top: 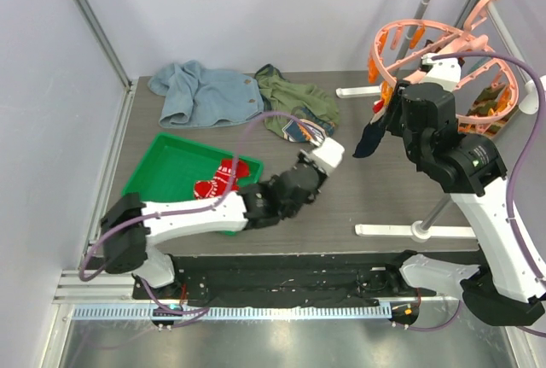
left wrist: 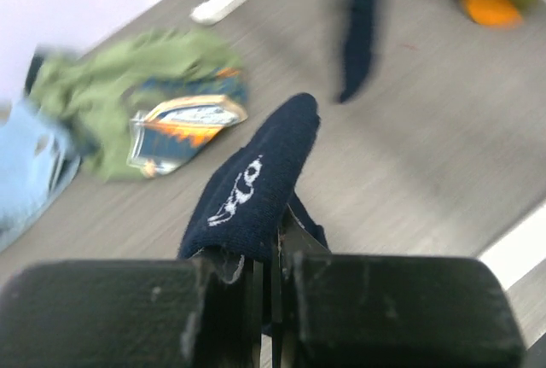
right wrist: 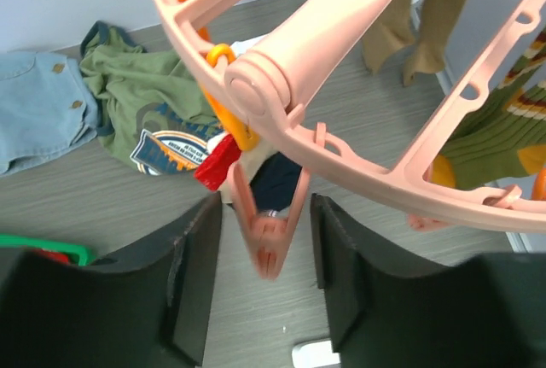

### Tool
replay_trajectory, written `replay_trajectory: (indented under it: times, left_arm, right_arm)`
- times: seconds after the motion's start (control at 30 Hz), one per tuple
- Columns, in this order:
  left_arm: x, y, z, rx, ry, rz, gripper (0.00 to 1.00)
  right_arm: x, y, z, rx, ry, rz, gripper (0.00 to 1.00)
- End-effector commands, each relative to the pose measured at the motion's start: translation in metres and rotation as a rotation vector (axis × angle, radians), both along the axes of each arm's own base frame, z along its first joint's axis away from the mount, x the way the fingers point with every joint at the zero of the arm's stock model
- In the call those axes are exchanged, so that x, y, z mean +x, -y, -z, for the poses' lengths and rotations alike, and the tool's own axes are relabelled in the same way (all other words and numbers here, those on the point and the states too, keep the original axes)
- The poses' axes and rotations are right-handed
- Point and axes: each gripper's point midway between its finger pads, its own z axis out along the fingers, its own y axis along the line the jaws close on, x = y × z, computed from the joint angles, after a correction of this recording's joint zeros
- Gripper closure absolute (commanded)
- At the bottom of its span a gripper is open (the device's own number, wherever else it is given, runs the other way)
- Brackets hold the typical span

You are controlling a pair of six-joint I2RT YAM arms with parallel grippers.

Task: Remove the socks clipped to the hanger

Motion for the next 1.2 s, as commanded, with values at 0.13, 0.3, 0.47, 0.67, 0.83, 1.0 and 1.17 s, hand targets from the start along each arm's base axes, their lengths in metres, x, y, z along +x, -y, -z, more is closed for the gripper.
replay_trajectory:
  times: [0.13, 0.3, 0.47, 0.67, 0.83, 1.0, 1.17]
  left_arm:
    - [0.031, -0.122, -0.017, -0.203, -0.264, -0.331, 1.00]
    - [0.035, -0.189, -0.013, -0.181, -0.340, -0.451, 1.00]
    - [0.036, -0.254, 0.008, -0.204, -0.413, -0.620, 1.00]
    - [0.037, -0.316, 0.069, -0.252, -0.538, -0.836, 0.99]
    - [0.038, -0.342, 0.109, -0.300, -0.638, -1.008, 0.56]
    - [0.045, -0.354, 0.093, -0.270, -0.615, -1.066, 0.30]
    - [0.055, -0.355, 0.045, -0.240, -0.519, -0.982, 0.11]
  right_arm:
    - [-0.017, -0.018, -0.011, 0.052, 0.035, -0.172, 0.21]
    - [-0.040, -0.017, 0.000, 0.068, 0.027, -0.245, 0.00]
    - [-0.063, -0.013, -0.006, 0.128, 0.081, -0.287, 0.00]
    - [-0.073, -0.015, -0.005, 0.143, 0.076, -0.322, 0.00]
    - [-0.078, -0.019, -0.005, 0.147, 0.064, -0.362, 0.00]
    - [-0.073, -0.019, 0.001, 0.106, 0.022, -0.357, 0.00]
    - [-0.069, -0.030, 0.008, 0.085, -0.016, -0.407, 0.00]
